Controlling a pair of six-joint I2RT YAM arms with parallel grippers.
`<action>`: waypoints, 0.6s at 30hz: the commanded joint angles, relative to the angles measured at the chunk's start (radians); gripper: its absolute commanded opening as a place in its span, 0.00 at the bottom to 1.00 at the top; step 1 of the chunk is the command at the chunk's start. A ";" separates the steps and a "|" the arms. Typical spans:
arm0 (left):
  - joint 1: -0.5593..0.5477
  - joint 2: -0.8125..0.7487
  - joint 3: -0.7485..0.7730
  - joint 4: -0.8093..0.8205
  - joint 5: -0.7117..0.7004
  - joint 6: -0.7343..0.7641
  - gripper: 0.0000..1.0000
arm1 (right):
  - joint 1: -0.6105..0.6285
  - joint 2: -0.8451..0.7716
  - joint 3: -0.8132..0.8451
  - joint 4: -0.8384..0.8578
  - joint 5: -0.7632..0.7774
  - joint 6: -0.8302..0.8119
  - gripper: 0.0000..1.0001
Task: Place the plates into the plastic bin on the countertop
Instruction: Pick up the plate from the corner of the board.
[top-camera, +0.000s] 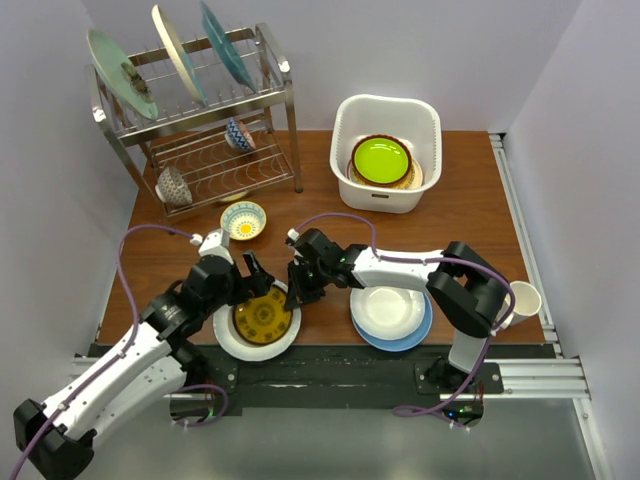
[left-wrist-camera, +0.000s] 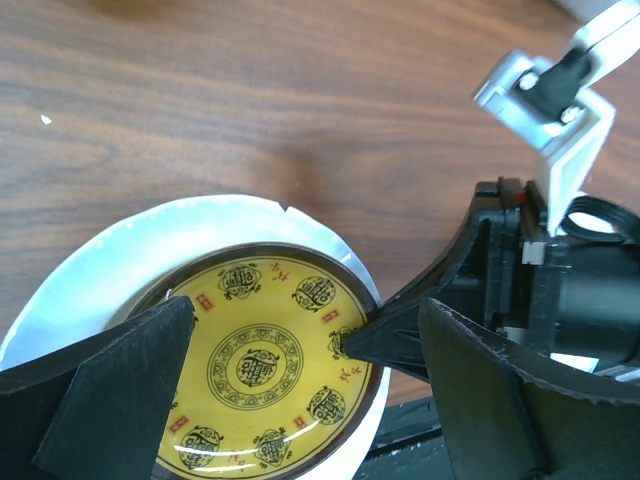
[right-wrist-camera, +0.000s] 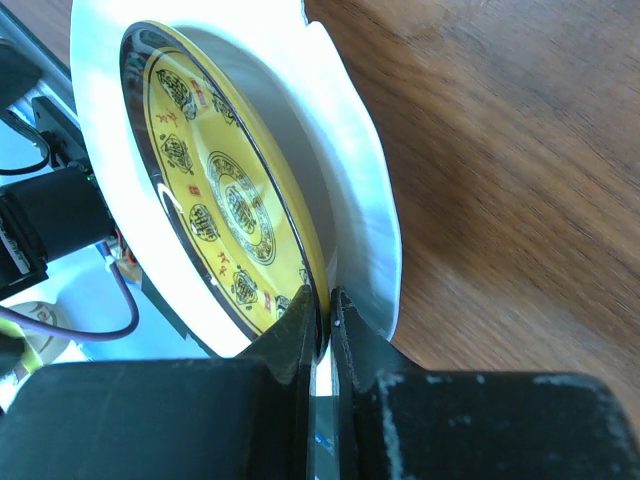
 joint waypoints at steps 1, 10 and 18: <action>-0.002 -0.038 0.001 -0.029 -0.069 -0.012 1.00 | 0.008 -0.025 0.024 -0.033 0.001 -0.034 0.00; -0.002 -0.023 0.009 -0.054 -0.094 -0.032 1.00 | 0.002 -0.089 0.036 -0.063 0.012 -0.036 0.00; -0.002 -0.027 0.009 -0.057 -0.100 -0.038 1.00 | -0.031 -0.141 0.030 -0.079 0.010 -0.045 0.00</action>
